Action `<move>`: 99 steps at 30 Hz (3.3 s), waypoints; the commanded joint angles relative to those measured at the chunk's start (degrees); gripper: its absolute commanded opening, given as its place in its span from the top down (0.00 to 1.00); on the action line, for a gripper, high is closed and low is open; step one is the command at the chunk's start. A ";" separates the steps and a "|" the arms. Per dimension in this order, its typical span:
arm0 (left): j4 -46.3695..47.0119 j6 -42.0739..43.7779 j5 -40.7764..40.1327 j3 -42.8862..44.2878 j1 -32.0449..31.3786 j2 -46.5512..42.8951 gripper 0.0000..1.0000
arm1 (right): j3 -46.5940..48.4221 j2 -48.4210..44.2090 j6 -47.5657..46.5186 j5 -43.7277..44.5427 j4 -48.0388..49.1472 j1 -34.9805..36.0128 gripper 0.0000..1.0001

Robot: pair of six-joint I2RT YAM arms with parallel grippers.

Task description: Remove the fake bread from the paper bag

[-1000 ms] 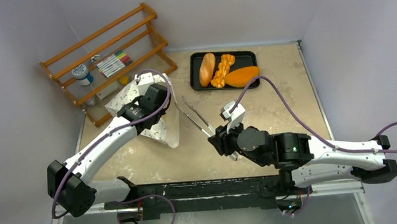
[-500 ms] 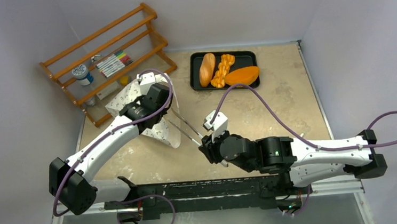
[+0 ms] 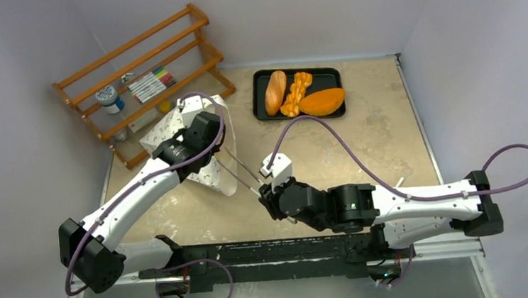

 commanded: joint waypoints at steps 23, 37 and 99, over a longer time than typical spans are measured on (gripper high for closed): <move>0.19 1.32 -0.86 0.25 -0.21 -6.89 1.00 | 3.53 7.07 -0.25 -0.88 3.60 -2.27 0.58; -0.09 0.39 0.43 -3.29 -0.22 -10.96 1.00 | 3.73 11.31 -2.59 -10.73 8.10 -8.55 0.57; 6.86 1.91 5.58 -4.30 -0.18 -6.57 1.00 | 2.15 27.26 -6.99 -8.62 9.72 -5.06 0.30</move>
